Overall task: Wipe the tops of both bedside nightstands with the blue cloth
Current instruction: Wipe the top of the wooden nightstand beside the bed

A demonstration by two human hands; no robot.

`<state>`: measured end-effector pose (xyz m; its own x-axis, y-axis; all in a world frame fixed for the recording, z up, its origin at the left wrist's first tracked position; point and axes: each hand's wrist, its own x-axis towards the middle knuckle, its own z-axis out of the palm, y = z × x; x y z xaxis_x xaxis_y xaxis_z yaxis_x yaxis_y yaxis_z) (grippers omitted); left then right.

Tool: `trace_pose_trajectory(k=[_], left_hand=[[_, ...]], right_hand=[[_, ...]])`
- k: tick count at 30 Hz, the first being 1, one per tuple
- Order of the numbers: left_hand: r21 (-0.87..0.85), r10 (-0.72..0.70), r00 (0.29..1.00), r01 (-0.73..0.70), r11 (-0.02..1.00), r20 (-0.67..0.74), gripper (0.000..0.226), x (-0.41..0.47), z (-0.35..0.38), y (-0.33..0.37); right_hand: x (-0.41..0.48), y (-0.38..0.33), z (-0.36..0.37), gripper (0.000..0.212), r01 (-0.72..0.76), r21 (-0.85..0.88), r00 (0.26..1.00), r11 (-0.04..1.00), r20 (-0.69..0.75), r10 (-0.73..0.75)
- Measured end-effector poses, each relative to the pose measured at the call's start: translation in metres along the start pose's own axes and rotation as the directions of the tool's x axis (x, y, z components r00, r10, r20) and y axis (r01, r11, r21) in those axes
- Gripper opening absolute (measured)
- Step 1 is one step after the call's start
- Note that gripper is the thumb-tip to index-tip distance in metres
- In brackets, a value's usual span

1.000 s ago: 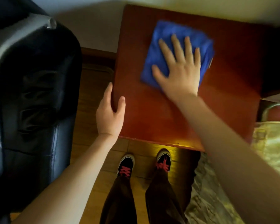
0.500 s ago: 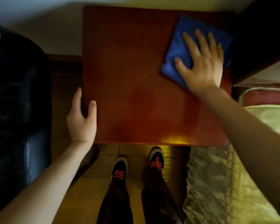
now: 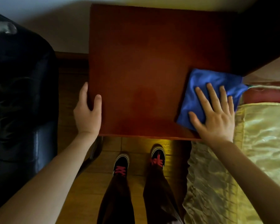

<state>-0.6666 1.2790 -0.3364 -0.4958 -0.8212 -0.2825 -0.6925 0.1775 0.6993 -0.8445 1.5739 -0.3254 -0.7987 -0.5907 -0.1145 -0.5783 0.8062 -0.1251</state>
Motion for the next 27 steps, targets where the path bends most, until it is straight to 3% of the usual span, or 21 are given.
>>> trace_pose_trajectory(k=[3,7,12,18,22,27], left_hand=[[-0.004,-0.005,1.0,0.005,1.0,-0.019,0.055,0.0,0.001,0.001],[-0.007,-0.014,1.0,0.014,1.0,-0.019,0.056,0.002,0.0,-0.001],[-0.023,0.009,1.0,-0.009,1.0,-0.027,0.056,0.004,0.0,-0.007],[-0.036,0.035,0.998,-0.037,0.999,-0.054,0.055,0.005,0.002,-0.008],[-0.021,0.039,0.998,-0.04,0.999,-0.049,0.056,0.004,0.001,-0.008],[-0.012,0.015,1.0,-0.015,1.0,0.001,0.057,0.003,0.0,-0.005]], right_hand=[[-0.01,-0.045,0.006,0.069,-0.004,0.025,1.0,1.0,-0.004,0.004],[-0.013,-0.128,0.02,0.068,0.152,0.057,0.988,0.987,0.014,-0.153],[0.066,-0.158,0.017,0.068,0.256,0.049,0.966,0.965,0.013,-0.257],[0.2,-0.161,0.002,0.068,0.135,0.041,0.991,0.99,0.0,-0.135],[0.159,-0.156,0.007,0.065,0.149,0.058,0.987,0.987,-0.073,-0.145],[0.035,-0.134,0.013,0.066,0.16,0.042,0.987,0.986,0.001,-0.16]])
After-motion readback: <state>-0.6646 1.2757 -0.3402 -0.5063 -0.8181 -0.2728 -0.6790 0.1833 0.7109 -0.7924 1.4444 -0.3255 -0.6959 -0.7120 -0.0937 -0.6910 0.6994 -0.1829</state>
